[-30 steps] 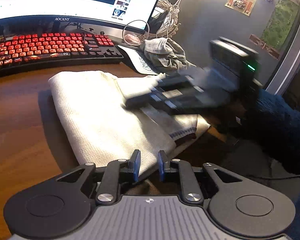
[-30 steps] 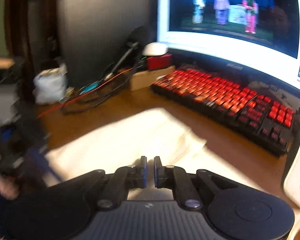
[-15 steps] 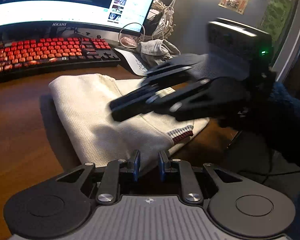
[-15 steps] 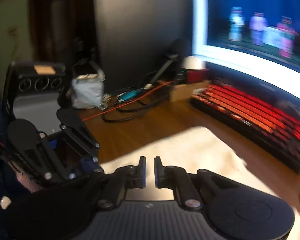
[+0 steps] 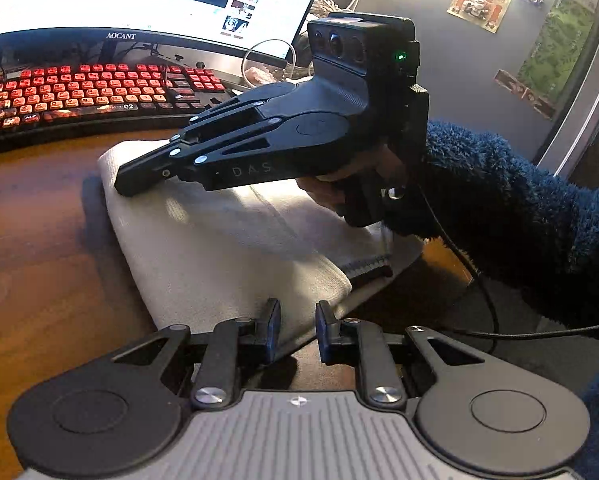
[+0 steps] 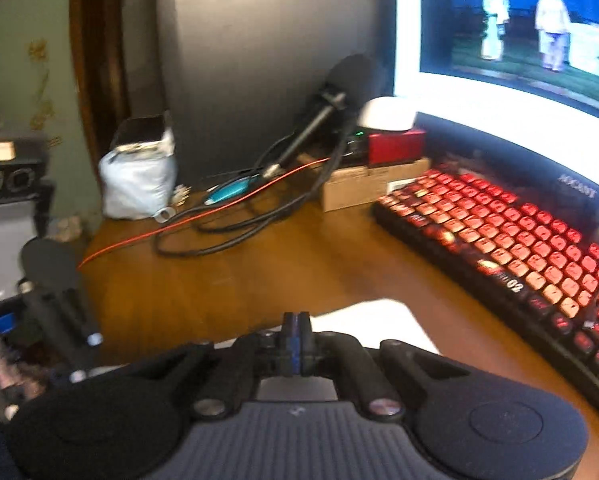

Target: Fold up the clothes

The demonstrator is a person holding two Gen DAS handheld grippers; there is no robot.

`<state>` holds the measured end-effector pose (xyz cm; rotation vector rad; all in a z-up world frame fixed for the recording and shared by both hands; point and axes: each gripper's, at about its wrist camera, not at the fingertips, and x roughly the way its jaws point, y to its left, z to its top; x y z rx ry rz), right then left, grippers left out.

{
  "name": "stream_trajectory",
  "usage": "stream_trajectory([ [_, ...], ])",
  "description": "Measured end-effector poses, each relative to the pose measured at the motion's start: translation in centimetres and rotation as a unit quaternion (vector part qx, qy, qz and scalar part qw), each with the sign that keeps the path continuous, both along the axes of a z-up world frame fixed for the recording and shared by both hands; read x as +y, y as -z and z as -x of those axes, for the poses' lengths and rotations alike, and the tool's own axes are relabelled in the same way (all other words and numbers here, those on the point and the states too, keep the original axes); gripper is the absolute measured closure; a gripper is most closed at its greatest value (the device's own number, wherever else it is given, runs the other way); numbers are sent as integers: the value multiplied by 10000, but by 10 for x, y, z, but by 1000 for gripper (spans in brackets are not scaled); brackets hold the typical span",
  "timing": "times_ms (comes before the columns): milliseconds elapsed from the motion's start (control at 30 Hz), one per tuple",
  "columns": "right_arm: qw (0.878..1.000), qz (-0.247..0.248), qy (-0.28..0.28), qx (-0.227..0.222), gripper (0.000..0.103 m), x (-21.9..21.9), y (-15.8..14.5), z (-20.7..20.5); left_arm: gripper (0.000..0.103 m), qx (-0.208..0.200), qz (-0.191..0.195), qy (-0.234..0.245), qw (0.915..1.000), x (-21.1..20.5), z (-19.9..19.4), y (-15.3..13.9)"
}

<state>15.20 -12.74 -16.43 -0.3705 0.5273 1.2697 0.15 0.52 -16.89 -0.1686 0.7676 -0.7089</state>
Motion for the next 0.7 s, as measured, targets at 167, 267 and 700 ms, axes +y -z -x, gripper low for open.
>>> stream_trajectory([
  [167, 9999, 60, -39, 101, 97, -2, 1, 19, 85, 34, 36, 19, 10000, 2, 0, -1],
  [267, 9991, 132, -376, 129, 97, -7, 0, 43, 85, 91, 100, 42, 9999, 4, -2, 0],
  [700, 9984, -227, 521, -71, 103, -4, 1, -16, 84, 68, 118, 59, 9999, 5, -1, 1],
])
